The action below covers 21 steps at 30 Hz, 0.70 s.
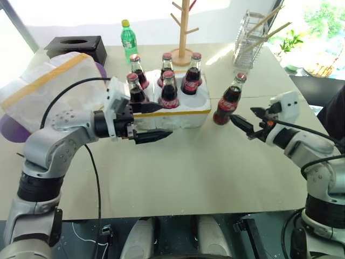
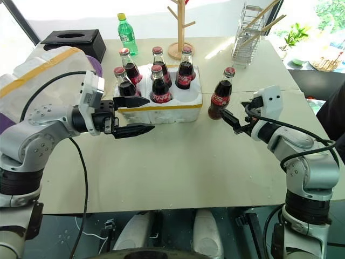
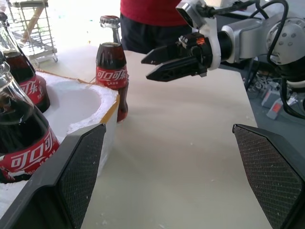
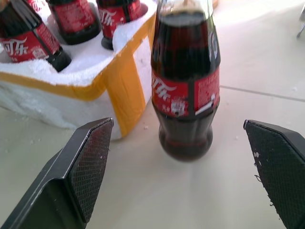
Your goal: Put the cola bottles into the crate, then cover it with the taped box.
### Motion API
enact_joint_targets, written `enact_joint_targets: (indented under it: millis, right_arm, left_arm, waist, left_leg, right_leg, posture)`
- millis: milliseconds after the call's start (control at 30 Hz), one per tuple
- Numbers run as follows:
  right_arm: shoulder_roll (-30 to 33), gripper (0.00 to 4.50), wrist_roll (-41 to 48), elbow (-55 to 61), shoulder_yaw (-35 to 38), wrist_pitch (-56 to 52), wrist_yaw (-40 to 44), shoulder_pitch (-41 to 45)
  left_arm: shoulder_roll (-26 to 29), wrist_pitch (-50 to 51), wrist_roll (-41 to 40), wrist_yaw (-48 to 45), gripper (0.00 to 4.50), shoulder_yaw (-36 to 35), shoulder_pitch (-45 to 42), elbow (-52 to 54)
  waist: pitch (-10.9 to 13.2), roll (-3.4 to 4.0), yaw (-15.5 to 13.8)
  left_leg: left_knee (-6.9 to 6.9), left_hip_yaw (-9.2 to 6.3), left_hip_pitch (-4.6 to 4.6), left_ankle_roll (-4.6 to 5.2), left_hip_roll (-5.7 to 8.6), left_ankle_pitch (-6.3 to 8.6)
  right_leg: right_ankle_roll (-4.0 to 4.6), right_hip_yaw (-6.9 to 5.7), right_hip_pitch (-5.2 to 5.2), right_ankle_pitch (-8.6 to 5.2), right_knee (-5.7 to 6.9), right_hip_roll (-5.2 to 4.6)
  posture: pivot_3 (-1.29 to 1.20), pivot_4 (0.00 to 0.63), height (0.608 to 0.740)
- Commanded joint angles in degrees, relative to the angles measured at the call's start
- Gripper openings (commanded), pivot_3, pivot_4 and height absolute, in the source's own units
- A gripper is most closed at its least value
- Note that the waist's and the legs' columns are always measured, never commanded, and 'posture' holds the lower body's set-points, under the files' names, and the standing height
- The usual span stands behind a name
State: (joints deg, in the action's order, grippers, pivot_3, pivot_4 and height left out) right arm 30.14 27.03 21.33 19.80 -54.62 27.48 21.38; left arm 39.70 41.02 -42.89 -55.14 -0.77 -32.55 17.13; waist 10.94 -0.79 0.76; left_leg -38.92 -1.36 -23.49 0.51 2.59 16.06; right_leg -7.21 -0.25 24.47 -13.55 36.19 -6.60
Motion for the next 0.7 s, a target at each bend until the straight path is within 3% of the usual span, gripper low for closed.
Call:
enact_joint_targets:
  millis: [33, 533, 633, 700]
  right_arm:
    - [-1.5, 4.49, -1.8, -4.7, -2.7, 5.3, -1.3, 3.6]
    - [-4.5, 4.49, -8.0, -30.2, -10.6, 21.4, 0.2, 16.2]
    - [-4.9, 3.75, -7.9, -33.0, -10.5, 22.9, 0.4, 17.7]
    - [-4.9, 2.76, -7.4, -33.0, -10.0, 23.0, 0.2, 18.6]
  left_arm:
    - [-0.5, -1.6, 1.4, -0.7, 4.5, 0.4, -2.2, 0.0]
    - [-1.0, -1.1, 1.9, 0.1, 4.5, -0.4, -2.4, 1.1]
    - [-0.8, -0.9, 1.8, 0.5, 4.5, -0.7, -2.4, 1.4]
    - [-0.7, -0.8, 1.7, 0.7, 4.5, -1.1, -2.6, 1.4]
  waist:
    - [0.0, 0.0, 0.0]
    - [0.0, 0.0, 0.0]
    - [0.0, 0.0, 0.0]
    - [0.0, 0.01, 0.1]
  left_leg:
    - [-0.01, 0.0, 0.0, 0.0, 0.0, 0.0]
    - [-0.04, 0.0, 0.0, -0.01, -0.02, -0.01]
    - [-0.05, -0.01, 0.0, -0.08, -0.02, -0.05]
    - [-0.05, -0.01, 0.0, -0.1, -0.02, -0.06]
  right_leg:
    - [0.0, 0.0, -0.01, 0.0, 0.0, 0.0]
    - [0.0, 0.0, -0.01, 0.0, 0.0, 0.04]
    - [0.0, 0.0, -0.01, 0.0, 0.01, 0.03]
    - [0.0, 0.0, -0.01, 0.0, 0.01, 0.03]
  posture:
    - [0.0, 0.15, 0.74]
    - [0.0, 0.15, 0.74]
    - [0.0, 0.15, 0.74]
    - [0.0, 0.15, 0.74]
